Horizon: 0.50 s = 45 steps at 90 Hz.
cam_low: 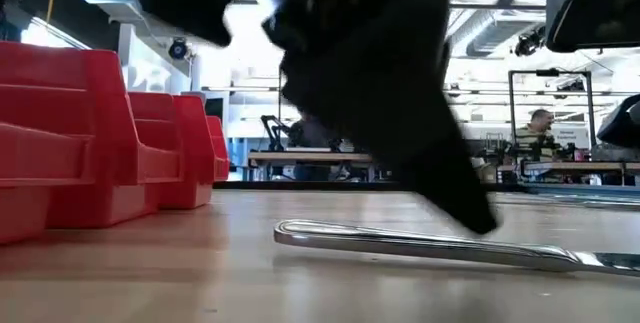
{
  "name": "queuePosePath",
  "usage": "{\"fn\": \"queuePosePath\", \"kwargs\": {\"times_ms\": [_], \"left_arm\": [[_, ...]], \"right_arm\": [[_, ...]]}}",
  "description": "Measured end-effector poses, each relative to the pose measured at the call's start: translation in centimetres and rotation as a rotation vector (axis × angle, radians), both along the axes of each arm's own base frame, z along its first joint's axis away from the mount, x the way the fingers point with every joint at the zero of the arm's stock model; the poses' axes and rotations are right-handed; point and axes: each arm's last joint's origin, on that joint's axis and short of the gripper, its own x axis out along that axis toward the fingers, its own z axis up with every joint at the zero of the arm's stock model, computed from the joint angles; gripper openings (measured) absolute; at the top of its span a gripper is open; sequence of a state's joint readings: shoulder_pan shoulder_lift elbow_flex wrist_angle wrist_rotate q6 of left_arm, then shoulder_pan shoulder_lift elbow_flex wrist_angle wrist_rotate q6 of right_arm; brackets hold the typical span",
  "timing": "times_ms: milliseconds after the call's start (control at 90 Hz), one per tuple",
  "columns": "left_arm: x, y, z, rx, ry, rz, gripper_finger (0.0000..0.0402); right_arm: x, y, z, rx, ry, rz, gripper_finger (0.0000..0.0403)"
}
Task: Sort silverware
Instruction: Put the silver knife in the bottom red bin
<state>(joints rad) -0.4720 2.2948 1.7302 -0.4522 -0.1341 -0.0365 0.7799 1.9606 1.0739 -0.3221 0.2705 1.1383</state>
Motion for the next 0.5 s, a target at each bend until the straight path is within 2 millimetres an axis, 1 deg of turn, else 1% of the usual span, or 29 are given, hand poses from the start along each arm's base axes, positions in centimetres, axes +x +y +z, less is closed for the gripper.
{"fn": "queuePosePath", "kwargs": {"times_ms": [111, 211, 300, 444, 500], "left_arm": [[-0.01, 0.27, -0.12, -0.006, 0.019, 0.014, 0.0097], [-0.05, 0.43, -0.13, 0.048, 0.003, 0.046, 0.0111], [-0.18, 0.55, -0.2, 0.086, 0.006, 0.059, 0.0118], [-0.23, 0.43, -0.22, 0.087, 0.006, 0.057, 0.0125], [-0.09, 0.33, -0.61, 0.086, 0.002, 0.058, 0.0126]], "right_arm": [[-0.01, -0.01, 0.01, -0.003, -0.002, -0.007, 0.0001], [-0.01, -0.02, 0.01, -0.005, -0.003, -0.009, 0.0001], [0.0, -0.05, 0.0, -0.007, -0.006, -0.013, 0.0001], [0.02, -0.07, 0.01, -0.011, -0.011, -0.019, 0.0001], [0.02, -0.06, 0.0, -0.014, -0.015, -0.02, 0.0]]}}
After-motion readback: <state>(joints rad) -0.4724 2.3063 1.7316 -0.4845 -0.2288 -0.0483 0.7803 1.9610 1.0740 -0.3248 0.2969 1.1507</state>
